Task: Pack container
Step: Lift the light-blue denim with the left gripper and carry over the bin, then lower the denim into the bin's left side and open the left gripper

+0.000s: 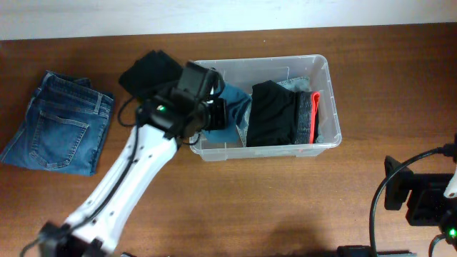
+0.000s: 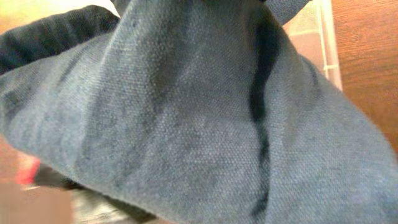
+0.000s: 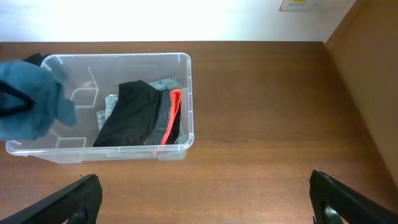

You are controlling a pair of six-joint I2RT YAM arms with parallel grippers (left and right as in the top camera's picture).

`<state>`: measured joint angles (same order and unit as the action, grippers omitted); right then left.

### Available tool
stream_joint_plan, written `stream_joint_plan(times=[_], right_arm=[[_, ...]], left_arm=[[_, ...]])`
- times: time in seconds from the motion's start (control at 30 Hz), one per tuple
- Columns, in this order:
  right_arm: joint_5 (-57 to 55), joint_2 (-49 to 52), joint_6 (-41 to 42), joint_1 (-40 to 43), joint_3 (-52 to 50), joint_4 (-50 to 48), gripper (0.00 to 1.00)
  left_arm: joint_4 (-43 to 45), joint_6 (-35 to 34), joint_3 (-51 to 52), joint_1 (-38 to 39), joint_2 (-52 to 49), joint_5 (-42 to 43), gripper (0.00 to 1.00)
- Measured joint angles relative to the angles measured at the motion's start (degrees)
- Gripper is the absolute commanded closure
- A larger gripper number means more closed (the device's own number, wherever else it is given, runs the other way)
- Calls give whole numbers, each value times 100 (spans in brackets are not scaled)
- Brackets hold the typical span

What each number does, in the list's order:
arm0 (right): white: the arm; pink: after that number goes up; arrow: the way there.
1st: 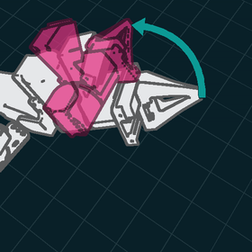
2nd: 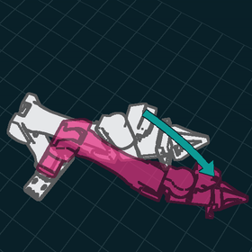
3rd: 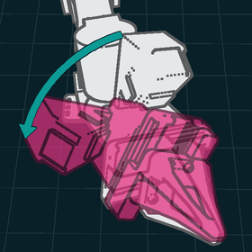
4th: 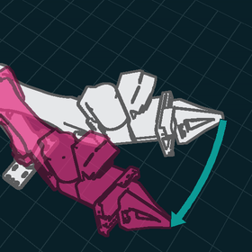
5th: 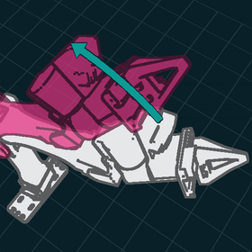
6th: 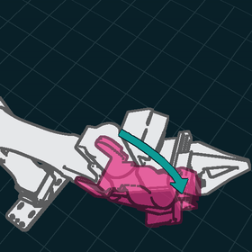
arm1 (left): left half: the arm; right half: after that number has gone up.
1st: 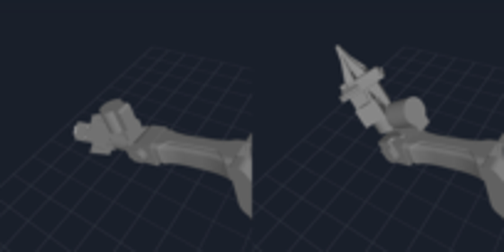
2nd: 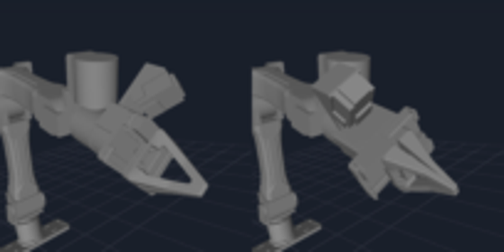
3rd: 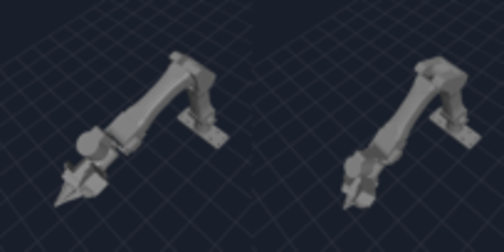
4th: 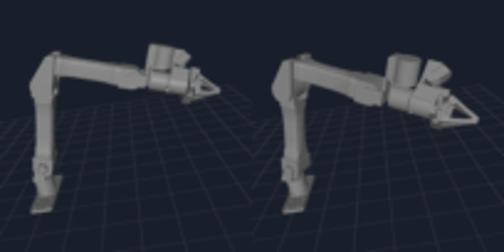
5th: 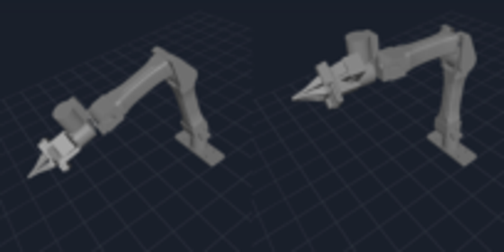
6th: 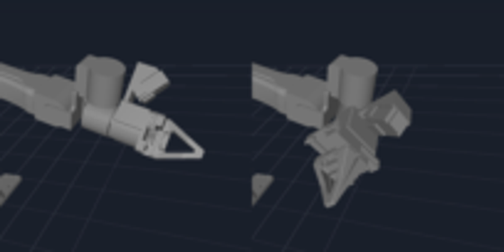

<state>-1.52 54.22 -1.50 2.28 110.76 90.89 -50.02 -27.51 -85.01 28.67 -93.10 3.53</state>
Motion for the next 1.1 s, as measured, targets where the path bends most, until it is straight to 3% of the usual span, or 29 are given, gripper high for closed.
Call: stream_joint_plan(times=[0.27,0.73,0.93,1.1], right_arm=[[-2,0,0,0,0,0,1],[-2,0,-2,0,0,0,1],[-2,0,0,0,0,0,1],[-2,0,0,0,0,0,1]], left_arm=[[186,-96,0,0,-955,-149,99],[192,-107,0,0,-1753,-299,98],[61,-120,0,0,-1755,-358,60],[20,-168,0,0,-1755,-402,41]])
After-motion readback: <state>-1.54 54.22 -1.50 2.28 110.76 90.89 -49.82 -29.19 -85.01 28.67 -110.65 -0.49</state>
